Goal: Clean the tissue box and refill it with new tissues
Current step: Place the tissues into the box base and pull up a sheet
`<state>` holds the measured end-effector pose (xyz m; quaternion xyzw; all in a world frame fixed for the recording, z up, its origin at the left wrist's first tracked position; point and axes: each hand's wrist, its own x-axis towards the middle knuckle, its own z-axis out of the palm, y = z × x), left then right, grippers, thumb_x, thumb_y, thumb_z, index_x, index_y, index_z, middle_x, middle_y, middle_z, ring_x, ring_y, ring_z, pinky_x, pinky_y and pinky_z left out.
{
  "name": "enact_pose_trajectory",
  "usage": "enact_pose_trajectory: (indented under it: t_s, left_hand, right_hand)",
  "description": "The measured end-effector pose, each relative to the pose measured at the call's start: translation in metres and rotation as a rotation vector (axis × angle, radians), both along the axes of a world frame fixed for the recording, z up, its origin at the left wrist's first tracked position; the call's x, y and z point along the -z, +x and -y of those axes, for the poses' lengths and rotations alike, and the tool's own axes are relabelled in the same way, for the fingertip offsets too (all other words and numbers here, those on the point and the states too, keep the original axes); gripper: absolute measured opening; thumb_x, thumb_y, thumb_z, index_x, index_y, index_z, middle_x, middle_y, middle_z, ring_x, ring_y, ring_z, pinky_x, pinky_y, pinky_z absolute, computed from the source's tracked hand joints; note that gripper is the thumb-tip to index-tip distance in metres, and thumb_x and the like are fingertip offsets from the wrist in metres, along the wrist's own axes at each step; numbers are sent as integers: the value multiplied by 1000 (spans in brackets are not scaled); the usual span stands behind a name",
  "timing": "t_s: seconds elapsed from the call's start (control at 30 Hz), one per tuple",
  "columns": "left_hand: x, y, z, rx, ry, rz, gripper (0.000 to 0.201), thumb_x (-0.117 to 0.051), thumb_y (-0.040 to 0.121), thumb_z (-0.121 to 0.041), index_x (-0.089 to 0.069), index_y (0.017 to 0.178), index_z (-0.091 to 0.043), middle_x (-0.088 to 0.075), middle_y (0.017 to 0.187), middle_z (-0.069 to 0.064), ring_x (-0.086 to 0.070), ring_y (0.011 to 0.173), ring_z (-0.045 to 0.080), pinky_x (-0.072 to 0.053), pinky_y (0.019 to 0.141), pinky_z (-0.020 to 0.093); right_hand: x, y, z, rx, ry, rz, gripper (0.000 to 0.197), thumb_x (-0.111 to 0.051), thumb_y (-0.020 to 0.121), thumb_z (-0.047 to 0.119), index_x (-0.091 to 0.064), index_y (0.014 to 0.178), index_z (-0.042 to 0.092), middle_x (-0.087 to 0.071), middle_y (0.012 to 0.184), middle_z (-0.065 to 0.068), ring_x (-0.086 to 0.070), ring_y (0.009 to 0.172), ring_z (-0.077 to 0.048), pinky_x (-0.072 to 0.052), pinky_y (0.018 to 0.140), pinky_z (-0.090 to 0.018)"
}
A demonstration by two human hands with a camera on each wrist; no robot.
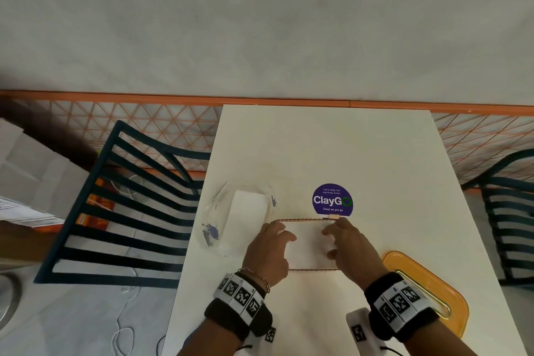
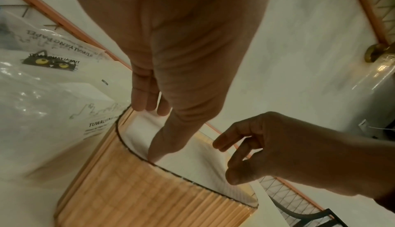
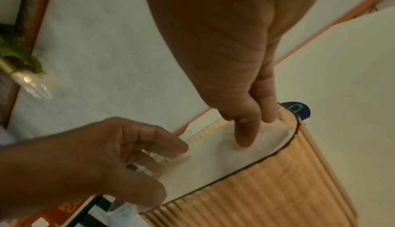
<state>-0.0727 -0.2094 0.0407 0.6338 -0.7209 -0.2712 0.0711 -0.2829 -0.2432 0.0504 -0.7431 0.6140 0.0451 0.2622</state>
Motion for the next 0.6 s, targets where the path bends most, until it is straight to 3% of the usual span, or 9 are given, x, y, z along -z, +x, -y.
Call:
enact_pose_trajectory:
  t_s: [0.2, 0.33, 0.47, 0.6]
  left_hand:
    - [1, 4, 8, 47, 24, 70, 60, -79, 81, -26, -56, 137, -34, -39, 150, -12, -35, 137, 13, -36, 112, 28]
    - [-4, 12, 11, -3, -23, 52, 46, -71, 87, -28, -60, 131, -33, -51, 140, -11, -44, 130, 11, -35, 110, 26]
    - [-4, 34, 16, -320, -91, -15, 30, -65, 92, -27, -66, 121, -27, -63, 120, -7, -56, 117, 14, -47, 103, 33]
    - [18, 65, 26, -633, 66, 17, 49, -69, 88, -31, -56, 134, -23, -58, 135, 0, -54, 127, 22, -45, 108, 46]
  right_hand:
    - [-4, 5, 5, -124, -76, -77, 75, -87, 72, 23, -54, 140, 23, -44, 148, 5, -55, 124, -19, -54, 90, -27]
    - [-4, 4, 6, -83, -57, -62, 79, -91, 68, 29, -56, 138, 22, -46, 142, 4, -56, 121, -18, -54, 91, -26]
    - [-3, 3, 5, -104, -51, -60, 71, -86, 75, 34, -57, 139, 23, -51, 139, 5, -53, 123, -16, -49, 94, -23]
    - [-1, 2, 4, -119, -28, -57, 74, -82, 78, 35, -51, 144, 24, -46, 146, 7, -44, 133, -15, -47, 100, -25]
